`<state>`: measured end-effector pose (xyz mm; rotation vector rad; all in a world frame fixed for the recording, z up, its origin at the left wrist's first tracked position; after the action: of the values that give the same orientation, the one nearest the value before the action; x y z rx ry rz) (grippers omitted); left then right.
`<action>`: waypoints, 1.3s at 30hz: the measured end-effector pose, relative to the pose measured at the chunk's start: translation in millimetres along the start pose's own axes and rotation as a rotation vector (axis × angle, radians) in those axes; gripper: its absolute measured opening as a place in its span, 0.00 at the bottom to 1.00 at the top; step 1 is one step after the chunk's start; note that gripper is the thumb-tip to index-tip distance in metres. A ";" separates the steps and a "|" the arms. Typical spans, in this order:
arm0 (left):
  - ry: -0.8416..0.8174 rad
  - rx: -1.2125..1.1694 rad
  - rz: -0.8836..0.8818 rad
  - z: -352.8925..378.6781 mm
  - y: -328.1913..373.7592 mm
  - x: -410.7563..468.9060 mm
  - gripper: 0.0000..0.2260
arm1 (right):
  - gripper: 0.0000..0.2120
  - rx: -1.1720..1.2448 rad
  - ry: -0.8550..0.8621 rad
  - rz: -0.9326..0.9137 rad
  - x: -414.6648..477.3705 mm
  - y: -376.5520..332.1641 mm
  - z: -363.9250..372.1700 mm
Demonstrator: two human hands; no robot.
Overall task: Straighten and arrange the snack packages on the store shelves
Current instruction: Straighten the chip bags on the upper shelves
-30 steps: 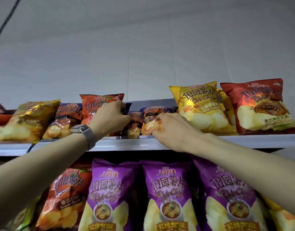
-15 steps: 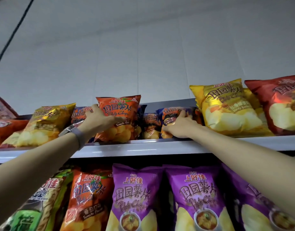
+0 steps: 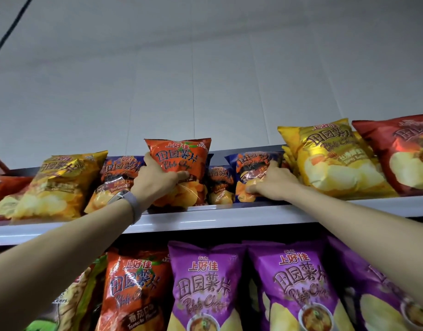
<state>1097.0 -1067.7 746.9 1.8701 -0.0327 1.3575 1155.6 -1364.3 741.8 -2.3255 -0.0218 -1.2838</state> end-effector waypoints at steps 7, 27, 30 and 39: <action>0.201 -0.293 0.101 -33.6 17.2 12.3 0.45 | 0.57 0.111 0.296 -0.200 -27.7 -23.6 -9.1; 0.262 -0.461 0.331 -64.6 79.0 13.9 0.50 | 0.53 0.103 0.194 -0.380 -83.8 -148.4 47.0; 0.174 -0.477 0.375 -32.4 102.5 3.4 0.49 | 0.50 0.075 0.111 -0.424 -89.0 -123.4 36.6; -0.086 -0.320 0.274 80.3 136.0 -18.4 0.45 | 0.24 -0.082 0.088 -0.406 -104.4 -18.9 -20.3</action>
<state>1090.7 -1216.1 803.7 1.6918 -0.5369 1.3576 1076.6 -1333.9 674.8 -2.4102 -0.4398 -1.6040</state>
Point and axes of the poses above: each hand's wrist, its own x-axis towards the middle knuckle, its own z-axis out of the palm, y = z × x, the point moved 2 cm from there along x, towards the middle knuckle, and after that the axes turned 8 degrees about y, right-handed, at the moved point
